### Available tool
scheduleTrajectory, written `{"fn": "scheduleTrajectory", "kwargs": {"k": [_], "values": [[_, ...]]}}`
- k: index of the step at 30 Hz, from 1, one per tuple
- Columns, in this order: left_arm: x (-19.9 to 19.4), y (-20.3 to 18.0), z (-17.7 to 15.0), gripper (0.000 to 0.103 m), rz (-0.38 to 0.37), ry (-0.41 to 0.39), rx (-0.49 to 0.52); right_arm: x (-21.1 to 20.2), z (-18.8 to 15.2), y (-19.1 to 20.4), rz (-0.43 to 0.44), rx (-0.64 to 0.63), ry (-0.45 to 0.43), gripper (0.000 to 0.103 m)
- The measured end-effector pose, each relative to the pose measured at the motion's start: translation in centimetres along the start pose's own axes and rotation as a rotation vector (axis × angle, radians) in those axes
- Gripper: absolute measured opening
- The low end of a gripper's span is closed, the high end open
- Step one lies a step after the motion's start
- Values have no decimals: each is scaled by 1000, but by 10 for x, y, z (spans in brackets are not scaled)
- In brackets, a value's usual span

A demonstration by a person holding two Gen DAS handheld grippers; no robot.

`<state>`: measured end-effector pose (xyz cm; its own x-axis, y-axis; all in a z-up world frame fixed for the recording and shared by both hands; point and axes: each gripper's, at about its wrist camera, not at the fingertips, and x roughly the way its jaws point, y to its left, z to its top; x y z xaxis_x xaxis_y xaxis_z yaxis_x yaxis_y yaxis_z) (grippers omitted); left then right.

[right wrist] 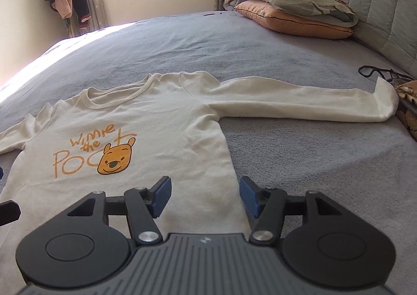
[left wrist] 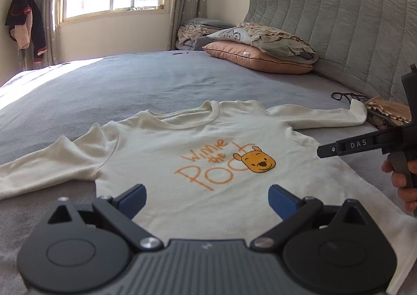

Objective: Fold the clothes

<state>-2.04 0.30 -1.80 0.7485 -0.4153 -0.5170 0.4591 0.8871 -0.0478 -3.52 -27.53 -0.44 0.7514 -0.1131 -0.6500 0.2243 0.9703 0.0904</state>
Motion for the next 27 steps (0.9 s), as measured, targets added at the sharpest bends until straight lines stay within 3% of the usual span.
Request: {"fn": "scheduleTrajectory", "kwargs": {"k": [4, 10, 14, 23, 24, 25, 27], "values": [[15, 8, 3, 100, 22, -22, -61, 16, 20, -18, -32, 36, -28, 61], [28, 14, 9, 100, 60, -83, -63, 43, 33, -57, -130, 145, -106, 61], [37, 20, 11, 100, 16, -79, -121, 62, 33, -100, -204, 313, -97, 61], [64, 36, 10, 100, 46, 15, -207, 79, 43, -149, -290, 441, -179, 58], [66, 38, 8, 100, 48, 30, -219, 81, 44, -153, -297, 449, -188, 52], [67, 39, 7, 100, 47, 34, -222, 83, 45, -154, -309, 451, -185, 36], [67, 37, 7, 101, 50, 37, -212, 86, 46, -157, -316, 453, -179, 24]]}}
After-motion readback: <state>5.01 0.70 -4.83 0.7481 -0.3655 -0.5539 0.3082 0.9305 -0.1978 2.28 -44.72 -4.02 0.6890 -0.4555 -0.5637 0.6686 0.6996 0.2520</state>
